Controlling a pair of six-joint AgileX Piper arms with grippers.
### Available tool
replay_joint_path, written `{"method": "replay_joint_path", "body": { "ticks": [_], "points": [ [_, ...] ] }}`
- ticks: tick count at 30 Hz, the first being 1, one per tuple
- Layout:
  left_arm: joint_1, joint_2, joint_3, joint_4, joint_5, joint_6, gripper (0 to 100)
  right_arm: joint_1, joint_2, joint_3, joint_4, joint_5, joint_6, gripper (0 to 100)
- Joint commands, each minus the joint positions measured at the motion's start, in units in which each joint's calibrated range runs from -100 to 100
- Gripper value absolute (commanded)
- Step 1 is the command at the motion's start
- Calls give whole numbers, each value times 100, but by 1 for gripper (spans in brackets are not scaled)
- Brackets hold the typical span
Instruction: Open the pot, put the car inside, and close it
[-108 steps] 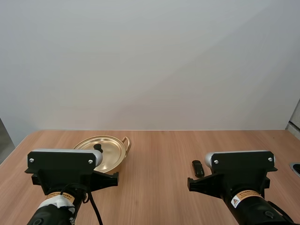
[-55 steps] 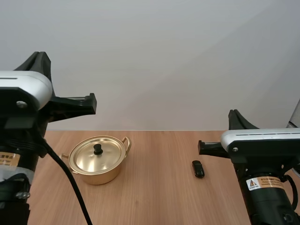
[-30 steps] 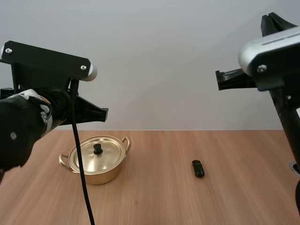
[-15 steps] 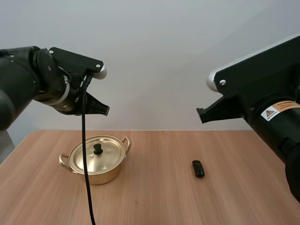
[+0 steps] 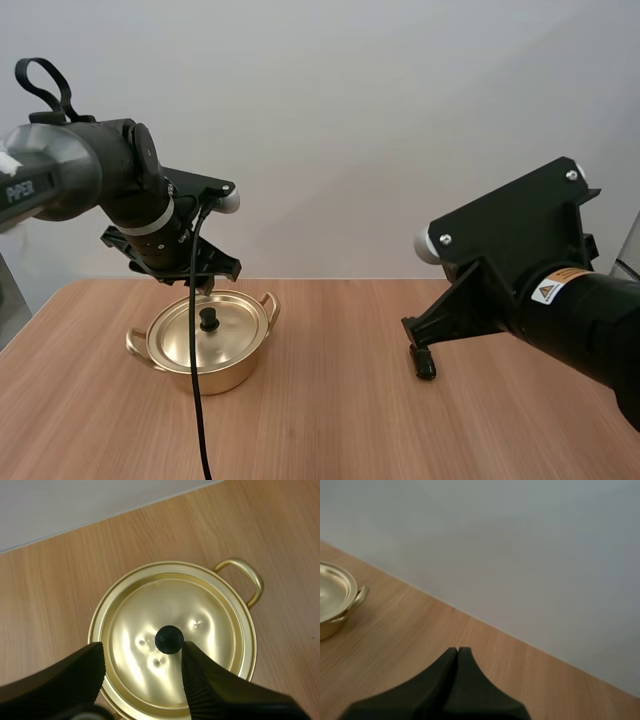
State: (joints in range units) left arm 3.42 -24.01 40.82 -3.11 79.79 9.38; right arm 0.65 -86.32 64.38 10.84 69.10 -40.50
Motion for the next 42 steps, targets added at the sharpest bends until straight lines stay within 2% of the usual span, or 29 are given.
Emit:
{"method": "replay_joint_path", "body": {
  "ticks": [1,8,14,27,31,33,35,38,39,40,42],
  "points": [
    [3,131,-6,-7,70,-1,86,1,10,-5,12,691,7,0],
    [3,588,-24,-58,102,93,86,1,10,-5,12,813,18,0],
    [3,853,-40,-737,151,522,86,1,10,-5,12,813,18,0],
    [3,1362,-40,-523,-138,526,86,-40,10,-5,12,810,18,0],
    [3,1448,-40,-523,-256,526,80,-48,10,-5,2,810,18,0],
    [3,1452,-40,-513,-271,526,72,-57,10,-5,2,810,18,0],
    [3,1452,-40,-438,-271,526,57,-57,10,-5,2,810,18,0],
    [3,1452,-40,-232,-253,550,21,-57,10,-5,2,810,18,0],
    [3,1452,-40,-193,-212,563,5,-57,10,-5,2,810,18,0],
    [3,1452,-40,-183,-192,572,0,-57,10,-5,2,810,18,0],
    [3,1452,-40,-183,-148,572,0,-57,10,-5,2,810,18,0]
  ]
}}
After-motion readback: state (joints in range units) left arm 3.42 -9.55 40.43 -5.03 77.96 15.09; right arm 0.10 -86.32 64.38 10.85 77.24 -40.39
